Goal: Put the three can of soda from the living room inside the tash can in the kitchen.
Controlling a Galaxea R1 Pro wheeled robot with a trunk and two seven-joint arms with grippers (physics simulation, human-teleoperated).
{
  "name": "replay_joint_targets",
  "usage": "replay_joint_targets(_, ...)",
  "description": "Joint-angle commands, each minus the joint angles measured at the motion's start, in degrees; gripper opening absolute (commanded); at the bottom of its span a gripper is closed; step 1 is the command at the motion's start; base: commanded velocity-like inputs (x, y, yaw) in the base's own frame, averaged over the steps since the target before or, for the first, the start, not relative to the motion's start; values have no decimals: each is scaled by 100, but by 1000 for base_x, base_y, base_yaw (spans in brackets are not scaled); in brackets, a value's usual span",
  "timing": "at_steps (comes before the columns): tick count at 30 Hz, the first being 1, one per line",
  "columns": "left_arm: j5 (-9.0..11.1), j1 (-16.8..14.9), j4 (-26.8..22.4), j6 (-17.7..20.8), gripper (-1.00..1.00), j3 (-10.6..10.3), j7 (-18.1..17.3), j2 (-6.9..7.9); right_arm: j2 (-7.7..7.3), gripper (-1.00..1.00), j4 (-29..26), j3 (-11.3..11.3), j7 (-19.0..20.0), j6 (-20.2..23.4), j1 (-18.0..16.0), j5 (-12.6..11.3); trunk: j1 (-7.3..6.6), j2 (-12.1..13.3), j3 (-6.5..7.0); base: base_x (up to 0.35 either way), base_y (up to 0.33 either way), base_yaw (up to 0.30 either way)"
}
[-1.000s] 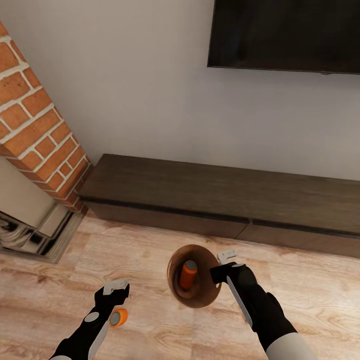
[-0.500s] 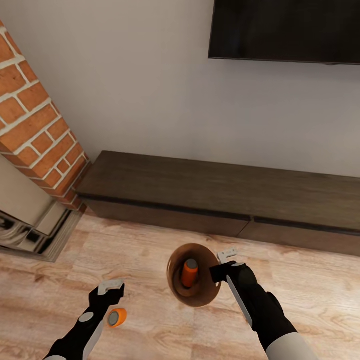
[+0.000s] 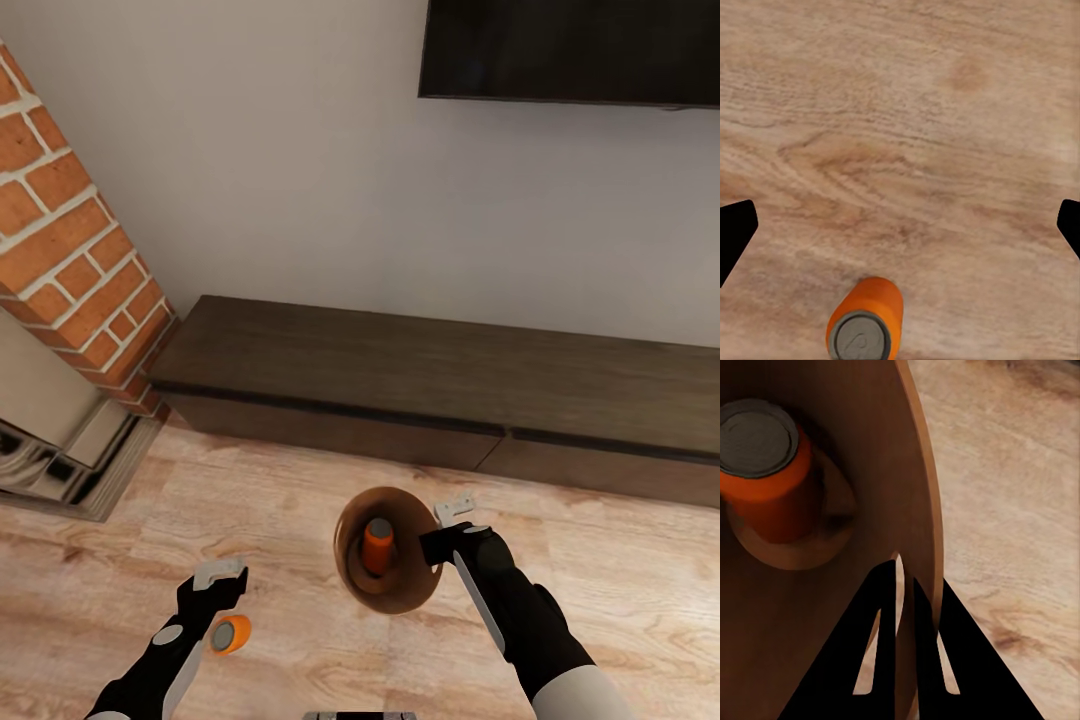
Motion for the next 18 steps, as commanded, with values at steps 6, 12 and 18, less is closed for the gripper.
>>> replay_joint_targets(6, -4, 0, 3, 0, 100, 10, -14, 0, 1, -100, -1, 3, 37, -4, -1, -119, 132, -242, -108, 0, 0, 0)
replay_joint_targets(12, -5, 0, 31, 0, 100, 12, -17, 4, 1, -100, -1, 3, 37, -4, -1, -119, 263, -483, -216, 0, 0, 0)
replay_joint_targets(18, -5, 0, 34, 0, 100, 12, -17, 8, 1, -100, -1, 3, 37, -4, -1, -121, 285, -523, -240, 0, 0, 0)
